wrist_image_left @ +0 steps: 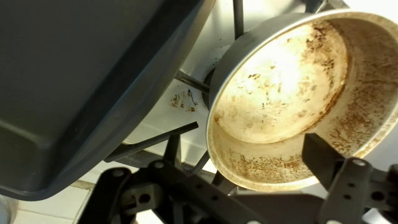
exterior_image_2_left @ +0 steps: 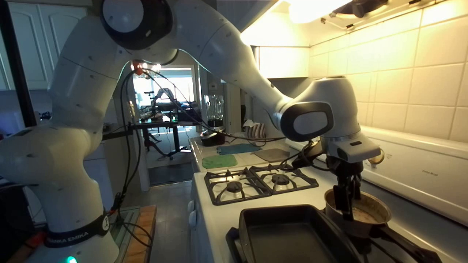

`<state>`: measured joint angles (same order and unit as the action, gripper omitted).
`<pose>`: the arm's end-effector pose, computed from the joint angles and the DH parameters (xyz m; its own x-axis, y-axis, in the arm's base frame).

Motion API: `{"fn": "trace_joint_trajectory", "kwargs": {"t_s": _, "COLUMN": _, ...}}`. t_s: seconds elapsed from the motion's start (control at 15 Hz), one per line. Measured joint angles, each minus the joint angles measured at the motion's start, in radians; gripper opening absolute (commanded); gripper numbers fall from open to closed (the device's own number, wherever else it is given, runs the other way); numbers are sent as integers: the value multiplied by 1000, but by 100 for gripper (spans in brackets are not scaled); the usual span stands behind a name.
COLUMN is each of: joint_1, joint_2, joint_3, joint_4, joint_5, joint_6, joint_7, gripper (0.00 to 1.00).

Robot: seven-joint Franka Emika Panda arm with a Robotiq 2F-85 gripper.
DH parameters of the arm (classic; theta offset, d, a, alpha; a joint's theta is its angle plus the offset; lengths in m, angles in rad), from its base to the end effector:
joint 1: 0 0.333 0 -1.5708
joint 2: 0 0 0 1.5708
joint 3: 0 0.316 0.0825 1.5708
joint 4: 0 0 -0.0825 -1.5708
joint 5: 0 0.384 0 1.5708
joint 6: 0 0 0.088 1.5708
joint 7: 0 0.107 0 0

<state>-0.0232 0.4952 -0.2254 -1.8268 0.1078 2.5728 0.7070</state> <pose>0.6541 -0.1537 0.2957 0.5146 -0.8294 0.2173 -0.8219 -0.5494 -0.1506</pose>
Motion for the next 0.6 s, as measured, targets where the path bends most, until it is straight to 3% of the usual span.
{"fn": "trace_joint_trajectory", "kwargs": {"t_s": 0.6, "joint_1": 0, "joint_2": -97, "joint_3": 35, "joint_4": -56, "joint_5": 38, "joint_6": -128, "joint_7": 16, "gripper": 100}}
